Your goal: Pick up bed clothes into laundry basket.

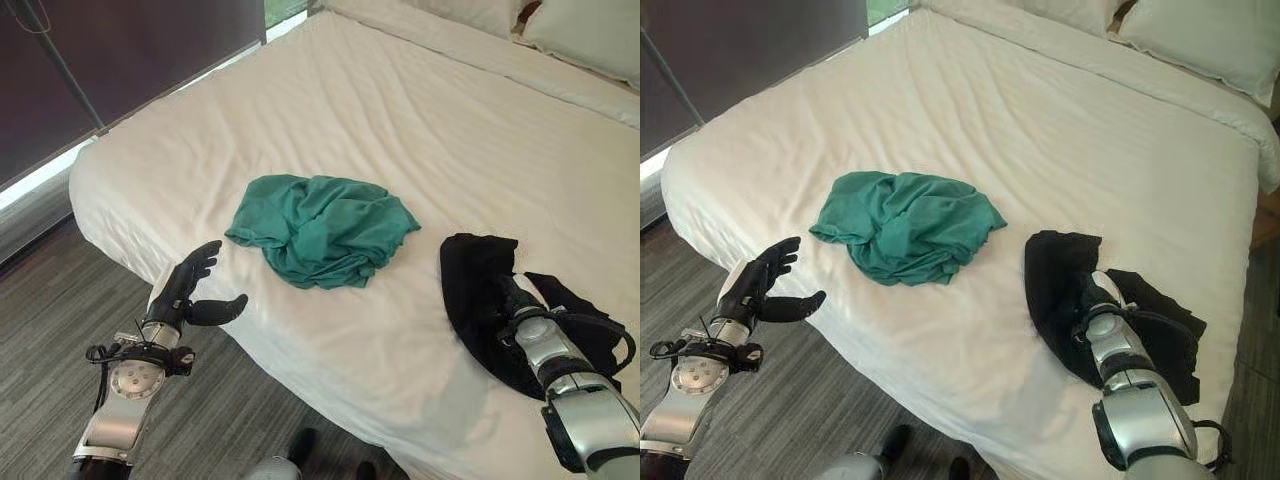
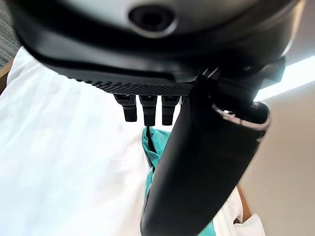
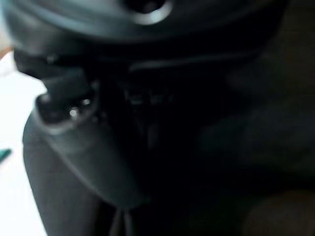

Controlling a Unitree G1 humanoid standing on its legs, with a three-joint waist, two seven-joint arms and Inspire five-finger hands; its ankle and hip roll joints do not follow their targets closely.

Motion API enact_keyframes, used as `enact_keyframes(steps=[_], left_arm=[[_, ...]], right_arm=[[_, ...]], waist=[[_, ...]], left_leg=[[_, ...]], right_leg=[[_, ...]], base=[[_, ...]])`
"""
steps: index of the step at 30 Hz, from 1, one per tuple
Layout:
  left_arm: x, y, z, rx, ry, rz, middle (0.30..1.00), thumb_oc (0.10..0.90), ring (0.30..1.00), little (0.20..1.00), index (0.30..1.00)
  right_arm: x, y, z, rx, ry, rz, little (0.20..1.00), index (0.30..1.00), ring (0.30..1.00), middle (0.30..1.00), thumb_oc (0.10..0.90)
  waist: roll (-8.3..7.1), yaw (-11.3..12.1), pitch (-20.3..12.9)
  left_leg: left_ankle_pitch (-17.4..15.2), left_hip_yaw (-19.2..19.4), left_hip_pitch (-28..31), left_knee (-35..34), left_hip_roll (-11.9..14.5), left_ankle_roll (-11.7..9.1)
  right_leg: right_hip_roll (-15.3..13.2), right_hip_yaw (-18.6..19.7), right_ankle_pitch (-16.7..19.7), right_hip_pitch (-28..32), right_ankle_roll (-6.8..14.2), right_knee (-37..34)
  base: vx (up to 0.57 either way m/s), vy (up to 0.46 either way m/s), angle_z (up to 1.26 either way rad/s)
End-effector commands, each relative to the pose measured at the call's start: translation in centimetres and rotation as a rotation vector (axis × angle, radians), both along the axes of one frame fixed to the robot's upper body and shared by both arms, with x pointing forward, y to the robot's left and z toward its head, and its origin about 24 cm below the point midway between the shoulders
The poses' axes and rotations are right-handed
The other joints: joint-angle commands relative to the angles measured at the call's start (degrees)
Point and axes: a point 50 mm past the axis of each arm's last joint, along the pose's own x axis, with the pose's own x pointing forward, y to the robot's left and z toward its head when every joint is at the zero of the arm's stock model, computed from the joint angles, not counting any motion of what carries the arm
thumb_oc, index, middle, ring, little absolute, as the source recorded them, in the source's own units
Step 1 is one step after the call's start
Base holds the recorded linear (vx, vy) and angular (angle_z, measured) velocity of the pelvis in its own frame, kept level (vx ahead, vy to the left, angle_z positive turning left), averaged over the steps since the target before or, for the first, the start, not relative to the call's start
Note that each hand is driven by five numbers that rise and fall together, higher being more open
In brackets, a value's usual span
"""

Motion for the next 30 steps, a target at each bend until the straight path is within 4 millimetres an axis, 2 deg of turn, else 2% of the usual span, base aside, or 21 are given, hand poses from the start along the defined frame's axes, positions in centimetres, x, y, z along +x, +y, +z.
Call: enact_keyframes(steps=[1, 4, 8, 13, 17, 19, 21, 22, 23, 24, 25, 27, 28, 30], left_arm=[[0.4, -0.8, 4.7, -0.003, -0.253, -0.054, 0.9, 0.8, 0.9, 0.9, 0.9], [0.2, -0.4, 5.0, -0.003, -0.266, -0.034, 0.9, 0.8, 0.9, 0.9, 0.9], [0.2, -0.3, 4.9, -0.001, -0.267, -0.022, 0.9, 0.8, 0.9, 0.9, 0.9], [0.5, -0.2, 5.1, 0.038, -0.262, -0.016, 0.9, 0.8, 0.9, 0.9, 0.9], [0.7, -0.5, 5.5, 0.082, -0.268, -0.041, 0.9, 0.8, 0.9, 0.9, 0.9], [1.0, -0.3, 7.0, 0.163, -0.304, -0.055, 0.9, 0.8, 0.9, 0.9, 0.9], [1.7, 0.2, 9.6, 0.315, -0.358, -0.066, 0.9, 0.8, 0.9, 0.9, 0.9], [3.7, 2.8, 14.2, 0.587, -0.365, -0.013, 0.9, 0.8, 0.9, 0.9, 0.9], [4.6, 3.7, 15.1, 0.631, -0.343, 0.021, 0.9, 0.8, 0.9, 0.9, 0.9], [4.8, 3.6, 15.2, 0.633, -0.346, 0.017, 0.9, 0.8, 0.9, 0.9, 0.9], [6.7, 5.3, 18.4, 0.801, -0.314, 0.117, 0.9, 0.8, 0.9, 0.9, 0.9], [9.0, 4.6, 20.8, 0.859, -0.307, 0.132, 0.9, 0.8, 0.9, 0.9, 0.9], [10.1, 4.2, 21.3, 0.864, -0.289, 0.146, 0.9, 0.8, 0.9, 0.9, 0.9], [10.9, 3.6, 21.8, 0.898, -0.281, 0.152, 0.9, 0.8, 0.9, 0.9, 0.9]], right_arm=[[-13.5, -3.0, -9.8, 0.114, 0.514, -0.268, 0.3, 0.3, 0.3, 0.3, 0.4], [-16.6, -2.4, -11.8, 0.167, 0.574, -0.307, 0.3, 0.3, 0.3, 0.3, 0.4], [-17.9, -2.1, -12.5, 0.176, 0.605, -0.308, 0.3, 0.3, 0.3, 0.3, 0.4], [-20.8, -1.6, -13.8, 0.206, 0.658, -0.342, 0.3, 0.3, 0.3, 0.3, 0.4], [-21.4, -1.8, -13.8, 0.212, 0.646, -0.364, 0.3, 0.3, 0.3, 0.3, 0.4], [-21.4, -1.9, -13.7, 0.215, 0.638, -0.359, 0.3, 0.3, 0.3, 0.3, 0.4], [-21.5, -2.3, -13.6, 0.208, 0.637, -0.353, 0.3, 0.3, 0.3, 0.3, 0.4], [-21.2, -2.5, -13.3, 0.188, 0.648, -0.306, 0.3, 0.3, 0.3, 0.3, 0.4], [-21.0, -2.5, -13.3, 0.178, 0.654, -0.287, 0.3, 0.3, 0.3, 0.3, 0.4], [-21.0, -2.5, -13.3, 0.182, 0.653, -0.29, 0.3, 0.3, 0.3, 0.3, 0.4], [-20.1, -2.5, -13.0, 0.151, 0.654, -0.243, 0.3, 0.3, 0.3, 0.3, 0.4], [-19.9, -2.3, -13.1, 0.156, 0.649, -0.245, 0.3, 0.3, 0.3, 0.3, 0.4], [-19.9, -2.0, -13.2, 0.154, 0.66, -0.236, 0.3, 0.3, 0.3, 0.3, 0.4], [-19.9, -1.7, -13.4, 0.154, 0.668, -0.226, 0.3, 0.3, 0.3, 0.3, 0.4]], waist=[[3.85, 0.2, -4.7], [3.83, -0.3, -5.3], [3.76, -0.7, -5.6], [3.65, -2.2, -6.2], [3.66, -3.0, -6.6], [3.62, -3.5, -7.0], [3.8, -4.1, -7.4], [4.25, -5.5, -8.1], [4.51, -6.0, -8.5], [4.36, -5.8, -8.4], [5.55, -7.7, -9.2], [5.73, -8.1, -9.5], [5.84, -8.9, -9.6], [5.71, -9.1, -9.6]], left_leg=[[0.6, -6.8, -0.6, -0.2, -2.9, 1.1], [0.4, -7.4, -0.1, -0.2, -2.9, 1.1], [0.2, -7.6, 0.3, -0.2, -2.8, 1.0], [-0.2, -7.4, 1.0, -0.2, -2.5, 0.8], [-0.4, -7.4, 1.3, -0.2, -2.4, 0.7], [-0.6, -7.2, 1.5, -0.2, -2.2, 0.6], [-0.6, -7.1, 1.7, -0.2, -2.1, 0.4], [-0.8, -6.4, 2.1, -0.2, -1.8, 0.0], [-0.9, -6.1, 2.1, -0.2, -1.7, 0.0], [-0.9, -6.2, 2.0, -0.2, -1.7, 0.0], [-0.8, -5.6, 1.9, -0.2, -1.6, -0.1], [-0.7, -5.2, 1.8, -0.2, -1.5, -0.1], [-0.8, -4.9, 1.7, -0.2, -1.5, -0.1], [-0.8, -4.7, 1.6, -0.2, -1.4, 0.0]], right_leg=[[5.8, -0.1, 6.0, -4.1, -3.4, 1.0], [5.7, -0.6, 5.6, -3.2, -3.4, 0.8], [5.7, -0.8, 5.3, -2.8, -3.4, 0.7], [5.8, -0.9, 5.1, -2.0, -3.5, 0.6], [5.8, -0.9, 4.9, -1.8, -3.5, 0.6], [5.9, -0.7, 4.9, -1.5, -3.5, 0.6], [6.0, -0.6, 4.8, -1.3, -3.6, 0.7], [6.0, -0.4, 5.0, -1.1, -3.4, 0.8], [6.1, -0.2, 5.1, -1.2, -3.3, 0.8], [6.1, -0.2, 5.1, -1.2, -3.3, 0.8], [6.2, 0.2, 5.3, -1.4, -3.0, 0.7], [6.2, 0.4, 5.4, -1.7, -2.6, 0.7], [6.2, 0.7, 5.4, -1.9, -2.4, 0.6], [6.2, 1.0, 5.5, -2.1, -2.3, 0.6]], base=[[0.07, -0.023, 0.24], [0.05, -0.018, 0.27], [0.01, -0.007, 0.1], [0.0, -0.003, -0.01], [0.0, 0.0, 0.0], [0.0, 0.0, 0.0], [0.0, 0.0, 0.0], [0.0, 0.0, 0.0], [0.01, -0.02, 0.04], [0.0, 0.0, 0.0], [0.02, 0.02, 0.06], [0.02, 0.037, 0.02], [0.01, 0.028, -0.04], [0.01, 0.028, -0.07]])
